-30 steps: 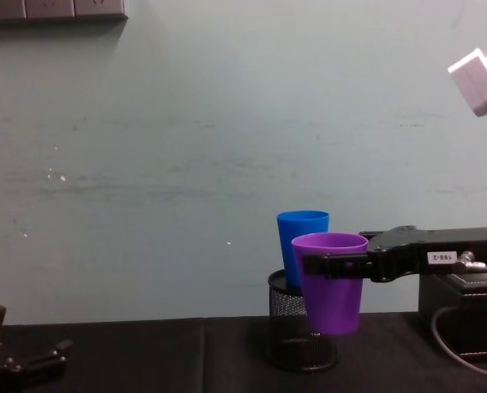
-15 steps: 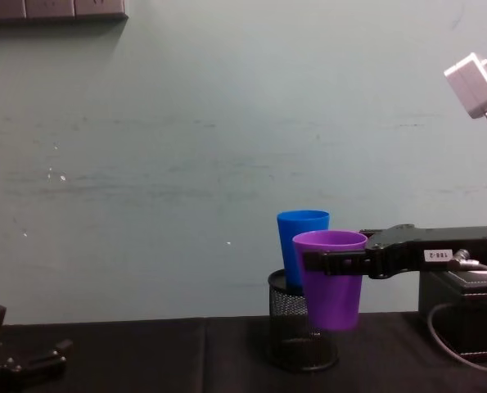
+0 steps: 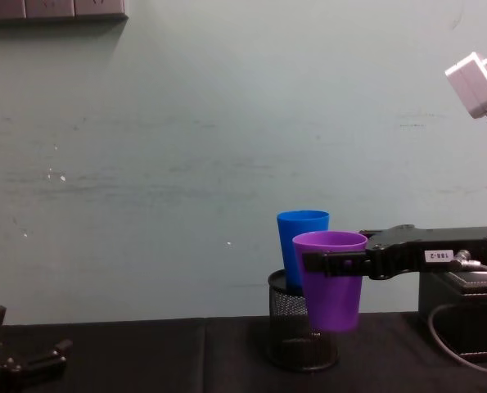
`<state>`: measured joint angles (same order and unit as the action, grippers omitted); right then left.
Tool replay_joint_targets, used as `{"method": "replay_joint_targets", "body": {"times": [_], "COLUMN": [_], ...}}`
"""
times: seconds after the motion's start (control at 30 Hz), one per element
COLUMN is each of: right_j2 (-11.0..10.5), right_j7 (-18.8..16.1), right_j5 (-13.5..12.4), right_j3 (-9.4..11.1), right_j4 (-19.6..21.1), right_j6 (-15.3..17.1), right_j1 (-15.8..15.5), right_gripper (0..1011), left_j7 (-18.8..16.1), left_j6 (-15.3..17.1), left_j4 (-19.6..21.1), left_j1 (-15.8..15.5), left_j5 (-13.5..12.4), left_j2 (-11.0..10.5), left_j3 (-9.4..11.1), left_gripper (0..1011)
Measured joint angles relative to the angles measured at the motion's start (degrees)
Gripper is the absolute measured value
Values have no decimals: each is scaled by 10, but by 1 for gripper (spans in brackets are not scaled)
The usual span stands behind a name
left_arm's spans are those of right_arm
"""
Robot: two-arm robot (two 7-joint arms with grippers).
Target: Pick up one cup with a gripper and tap it against the other cup.
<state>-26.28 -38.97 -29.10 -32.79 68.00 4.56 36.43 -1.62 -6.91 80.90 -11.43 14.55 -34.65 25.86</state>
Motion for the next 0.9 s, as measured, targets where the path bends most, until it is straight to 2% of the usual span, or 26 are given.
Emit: {"method": "replay_joint_targets", "body": {"times": [0.47,0.67,0.9], "right_j2": [3,18,37], "right_j7": [-2,-34,-41], "right_j5": [0,-2,4], "right_j3": [1,-1,-5], "right_j4": [-6,-66,-103], "right_j6": [-2,-9,-18], "right_j1": [2,35,55], "right_gripper": [729,729,729], "left_j7": [0,0,0], "left_j6": [0,0,0], "left_j4": [0,0,0], "left_j1": [0,0,0], "left_j5": [0,0,0], "left_j2": [0,0,0], "left_j3": [0,0,0], "left_gripper": [1000,1000,1000]}}
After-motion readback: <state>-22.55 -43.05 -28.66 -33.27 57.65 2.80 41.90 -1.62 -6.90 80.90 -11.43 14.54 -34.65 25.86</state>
